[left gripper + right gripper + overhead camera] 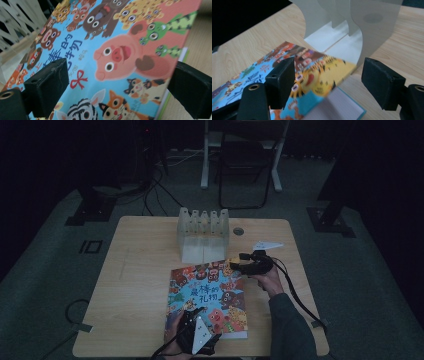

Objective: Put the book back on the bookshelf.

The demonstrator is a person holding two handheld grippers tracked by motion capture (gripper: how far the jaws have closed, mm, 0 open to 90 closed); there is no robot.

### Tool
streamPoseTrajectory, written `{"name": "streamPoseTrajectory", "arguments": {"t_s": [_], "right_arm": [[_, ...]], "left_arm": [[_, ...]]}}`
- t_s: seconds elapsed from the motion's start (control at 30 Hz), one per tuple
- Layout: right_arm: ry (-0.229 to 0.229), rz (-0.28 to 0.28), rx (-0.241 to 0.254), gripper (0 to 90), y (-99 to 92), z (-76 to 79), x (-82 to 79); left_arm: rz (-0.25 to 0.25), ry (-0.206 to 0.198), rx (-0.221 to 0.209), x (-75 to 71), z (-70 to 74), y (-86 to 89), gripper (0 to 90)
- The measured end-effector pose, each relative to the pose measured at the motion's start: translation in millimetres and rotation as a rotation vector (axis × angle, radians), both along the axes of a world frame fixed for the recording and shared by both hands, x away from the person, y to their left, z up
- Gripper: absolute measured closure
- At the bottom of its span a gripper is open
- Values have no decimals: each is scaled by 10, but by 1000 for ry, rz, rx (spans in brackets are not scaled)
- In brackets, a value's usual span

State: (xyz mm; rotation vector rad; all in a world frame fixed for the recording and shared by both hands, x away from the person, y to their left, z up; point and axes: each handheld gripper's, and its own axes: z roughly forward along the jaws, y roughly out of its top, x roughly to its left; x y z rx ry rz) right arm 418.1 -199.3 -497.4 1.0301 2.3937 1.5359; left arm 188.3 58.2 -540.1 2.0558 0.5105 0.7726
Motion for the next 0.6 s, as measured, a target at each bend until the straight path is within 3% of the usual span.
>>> {"name": "streamPoseTrajectory", "arguments": {"t_s": [0.1,0.37,0.4,0.6], "right_arm": [[8,-14,-27,259,22,52,-49],[17,-4,-25,258,85,164,-185],[49,-7,-27,258,123,165,-219],[94,18,14,293,184,187,-320]], "left_arm": [[-7,-14,-10,-24,71,14,69],[-1,-25,-19,-37,127,40,69],[-1,-20,-21,-39,154,53,69],[4,-27,-31,-47,203,82,69]]}}
